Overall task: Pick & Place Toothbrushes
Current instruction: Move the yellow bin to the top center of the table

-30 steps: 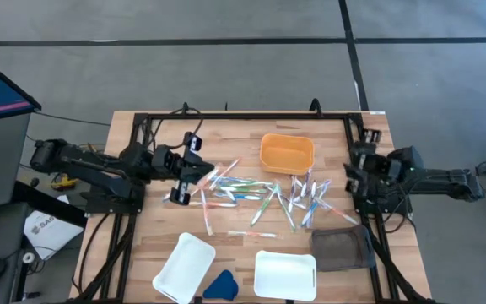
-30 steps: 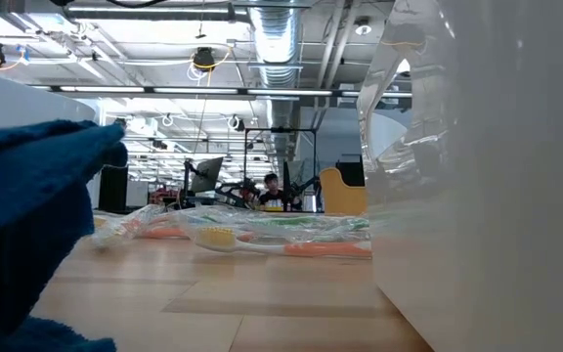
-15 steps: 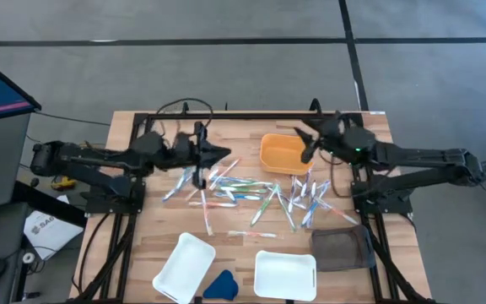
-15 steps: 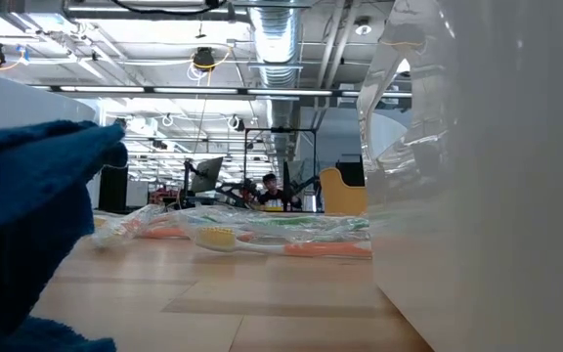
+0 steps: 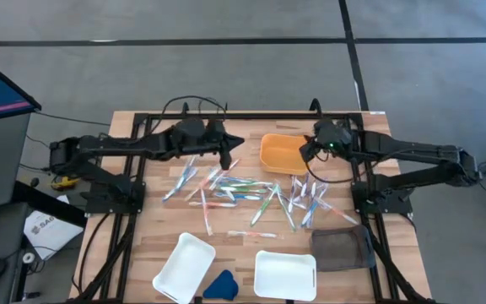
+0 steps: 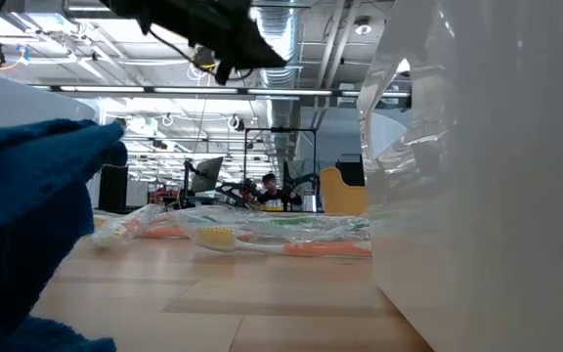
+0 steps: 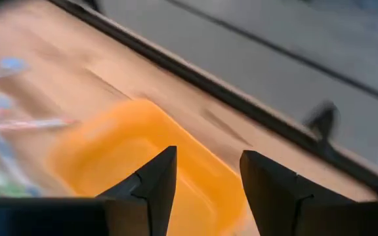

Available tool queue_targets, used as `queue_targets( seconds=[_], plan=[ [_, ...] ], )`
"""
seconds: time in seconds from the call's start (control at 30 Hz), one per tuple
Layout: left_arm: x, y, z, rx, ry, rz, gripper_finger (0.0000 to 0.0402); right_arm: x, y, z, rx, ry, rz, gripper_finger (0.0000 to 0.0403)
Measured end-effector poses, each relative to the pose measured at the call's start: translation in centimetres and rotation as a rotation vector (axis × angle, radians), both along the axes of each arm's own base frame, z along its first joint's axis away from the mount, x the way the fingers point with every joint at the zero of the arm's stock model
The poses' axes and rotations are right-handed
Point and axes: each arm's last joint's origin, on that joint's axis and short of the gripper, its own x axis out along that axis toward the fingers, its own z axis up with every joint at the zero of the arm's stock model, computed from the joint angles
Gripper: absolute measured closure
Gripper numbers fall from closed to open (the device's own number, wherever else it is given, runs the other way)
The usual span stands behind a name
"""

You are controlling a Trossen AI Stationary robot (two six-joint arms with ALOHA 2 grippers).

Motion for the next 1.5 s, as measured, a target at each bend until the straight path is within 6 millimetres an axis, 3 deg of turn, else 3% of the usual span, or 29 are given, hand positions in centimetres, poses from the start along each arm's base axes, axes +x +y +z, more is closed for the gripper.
queue_targets(
  seconds=[0.17, 0.33, 0.5, 0.83, 1.13, 1.5],
  plan=[
    [0.5, 2.9, -2.2, -0.09, 0.055, 0.095, 0.0398, -1.3, -1.3, -2.0, 0.082, 0.105, -0.14, 0.0242],
    [0.6, 4.9, -3.9, -0.219, 0.07, 0.077, 0.0398, -2.1, -2.4, -3.6, 0.168, 0.24, -0.273, 0.0242],
    [0.6, 5.9, -3.8, -0.11, 0.069, 0.096, 0.0398, -1.9, -3.4, -4.9, 0.244, 0.321, -0.312, 0.0244],
    [0.9, 5.3, -3.7, -0.1, 0.063, 0.089, 0.0398, -0.8, -5.4, -7.0, 0.29, 0.418, -0.317, 0.0292],
    [0.9, 5.3, -3.7, -0.099, 0.055, 0.111, 0.0398, -1.0, -5.9, -7.2, 0.304, 0.431, -0.321, 0.0334],
    [0.6, 5.1, -4.6, -0.298, 0.026, 0.143, 0.0398, -0.3, -5.4, -7.3, 0.382, 0.399, -0.194, 0.0394]
  ],
)
